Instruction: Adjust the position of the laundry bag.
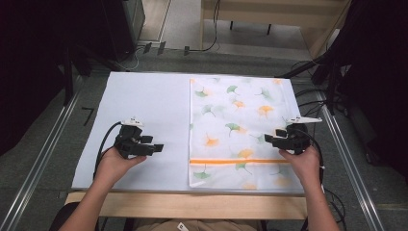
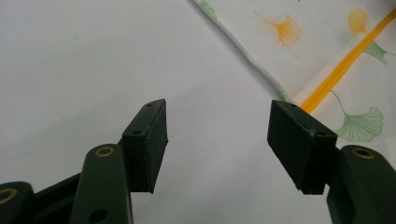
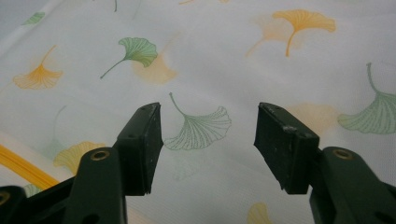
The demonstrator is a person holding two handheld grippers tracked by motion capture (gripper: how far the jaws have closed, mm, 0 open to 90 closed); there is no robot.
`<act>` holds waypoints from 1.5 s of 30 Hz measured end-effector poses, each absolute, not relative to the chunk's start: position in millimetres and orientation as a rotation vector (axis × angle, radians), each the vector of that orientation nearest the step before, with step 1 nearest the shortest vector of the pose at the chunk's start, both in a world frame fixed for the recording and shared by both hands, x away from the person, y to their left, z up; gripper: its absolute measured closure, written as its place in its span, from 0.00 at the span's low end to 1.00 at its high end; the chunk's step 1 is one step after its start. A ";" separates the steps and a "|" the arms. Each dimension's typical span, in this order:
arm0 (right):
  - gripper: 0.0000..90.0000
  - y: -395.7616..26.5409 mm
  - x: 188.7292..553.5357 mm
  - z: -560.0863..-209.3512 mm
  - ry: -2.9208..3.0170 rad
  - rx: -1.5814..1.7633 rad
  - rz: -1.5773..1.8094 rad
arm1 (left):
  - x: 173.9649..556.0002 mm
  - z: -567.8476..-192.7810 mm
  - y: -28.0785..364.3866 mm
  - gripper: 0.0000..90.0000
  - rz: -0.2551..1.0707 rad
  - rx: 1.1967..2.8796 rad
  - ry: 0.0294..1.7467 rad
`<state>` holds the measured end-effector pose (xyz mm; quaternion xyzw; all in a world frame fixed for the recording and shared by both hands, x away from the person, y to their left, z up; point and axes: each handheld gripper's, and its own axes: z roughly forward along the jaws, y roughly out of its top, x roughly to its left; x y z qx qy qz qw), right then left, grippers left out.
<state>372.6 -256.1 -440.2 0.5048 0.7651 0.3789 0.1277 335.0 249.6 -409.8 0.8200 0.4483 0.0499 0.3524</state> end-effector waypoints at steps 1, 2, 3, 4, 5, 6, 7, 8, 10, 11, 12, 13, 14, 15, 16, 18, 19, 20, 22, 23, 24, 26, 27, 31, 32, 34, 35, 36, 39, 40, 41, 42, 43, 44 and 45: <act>0.50 -255.7 372.9 -440.4 2.225 1.468 1.104 | 335.0 -409.8 249.6 0.44 0.129 2.122 1.160; 0.50 -255.7 372.9 -440.4 2.225 1.468 1.104 | 334.8 -409.8 248.8 0.44 0.124 2.121 1.160; 0.51 -255.4 373.3 -440.8 2.230 1.467 1.104 | 334.9 -409.9 248.1 0.45 0.127 2.124 1.158; 0.52 -254.6 374.2 -442.4 2.235 1.473 1.086 | 335.1 -410.1 247.4 0.45 0.125 2.129 1.157; 0.52 -254.5 374.5 -442.9 2.243 1.474 1.081 | 335.6 -411.0 246.5 0.45 0.120 2.132 1.153; 0.52 -254.5 374.5 -442.9 2.243 1.474 1.081 | 335.6 -411.0 246.5 0.45 0.120 2.132 1.153; 0.52 -254.0 374.9 -444.6 2.254 1.471 1.071 | 336.6 -411.9 245.4 0.45 0.120 2.137 1.154; 0.52 -253.7 374.7 -444.9 2.256 1.470 1.068 | 337.0 -412.1 244.8 0.45 0.120 2.134 1.158; 0.52 -253.3 374.5 -445.3 2.255 1.467 1.063 | 337.2 -412.3 243.8 0.45 0.120 2.130 1.161; 0.51 -253.4 374.4 -445.5 2.258 1.458 1.059 | 337.6 -412.0 243.7 0.45 0.110 2.132 1.157; 0.51 -253.5 374.2 -445.5 2.257 1.456 1.059 | 337.8 -412.1 243.4 0.45 0.110 2.131 1.154; 0.51 -253.6 374.0 -445.5 2.256 1.455 1.059 | 337.7 -412.4 242.4 0.45 0.111 2.124 1.155; 0.51 -253.9 374.0 -445.7 2.255 1.455 1.062 | 337.6 -412.7 241.6 0.45 0.114 2.121 1.160; 0.51 -254.4 374.0 -446.0 2.254 1.467 1.067 | 337.7 -413.0 241.1 0.45 0.113 2.117 1.163; 0.50 -254.5 374.1 -446.1 2.252 1.474 1.065 | 337.8 -413.0 240.9 0.45 0.115 2.117 1.165; 0.50 -254.5 373.9 -446.5 2.257 1.471 1.059 | 338.1 -413.2 240.6 0.45 0.109 2.114 1.170; 0.50 -254.4 373.7 -446.7 2.260 1.471 1.057 | 338.1 -413.3 240.3 0.45 0.108 2.112 1.174; 0.50 -254.5 373.8 -447.0 2.263 1.466 1.052 | 338.1 -413.1 240.1 0.45 0.105 2.114 1.175; 0.50 -254.5 373.8 -447.2 2.263 1.465 1.047 | 338.1 -413.0 239.6 0.45 0.102 2.115 1.170; 0.50 -254.8 373.7 -447.6 2.266 1.465 1.040 | 337.5 -412.5 238.1 0.46 0.097 2.111 1.168; 0.50 -254.8 373.7 -447.6 2.266 1.465 1.040 | 337.5 -412.5 238.1 0.46 0.097 2.111 1.168; 0.50 -255.2 373.3 -447.4 2.267 1.465 1.036 | 336.9 -412.3 236.3 0.46 0.094 2.112 1.166; 0.50 -256.0 373.0 -447.2 2.270 1.459 1.035 | 336.2 -412.2 234.2 0.46 0.091 2.116 1.164; 0.50 -257.4 372.0 -446.4 2.268 1.457 1.037 | 335.7 -411.8 230.7 0.46 0.082 2.111 1.164; 0.50 -258.3 371.9 -446.1 2.267 1.453 1.034 | 335.6 -411.6 229.8 0.46 0.078 2.111 1.160; 0.50 -260.4 371.1 -445.2 2.257 1.461 1.037 | 335.0 -411.1 227.4 0.46 0.079 2.110 1.154; 0.50 -261.8 371.0 -445.0 2.254 1.460 1.037 | 334.1 -410.4 223.0 0.46 0.077 2.113 1.144; 0.50 -261.8 371.0 -445.0 2.254 1.460 1.037 | 334.1 -410.4 223.0 0.46 0.077 2.113 1.144; 0.50 -265.0 369.5 -444.8 2.250 1.461 1.022 | 333.9 -411.0 216.5 0.46 0.079 2.115 1.140; 0.50 -266.1 368.9 -445.2 2.250 1.457 1.021 | 334.5 -411.8 213.5 0.46 0.076 2.119 1.134; 0.50 -268.5 367.0 -445.9 2.247 1.451 1.010 | 334.9 -412.3 211.1 0.46 0.073 2.126 1.128; 0.50 -269.6 365.9 -446.2 2.243 1.450 1.006 | 335.8 -414.2 205.5 0.46 0.066 2.138 1.120; 0.50 -269.6 365.9 -446.2 2.243 1.450 1.006 | 335.8 -414.2 205.5 0.47 0.066 2.138 1.120; 0.50 -271.0 365.0 -446.3 2.241 1.453 1.003 | 336.1 -415.1 202.8 0.47 0.062 2.147 1.116; 0.50 -272.9 364.2 -446.4 2.238 1.453 1.001 | 336.6 -416.3 199.8 0.47 0.060 2.151 1.112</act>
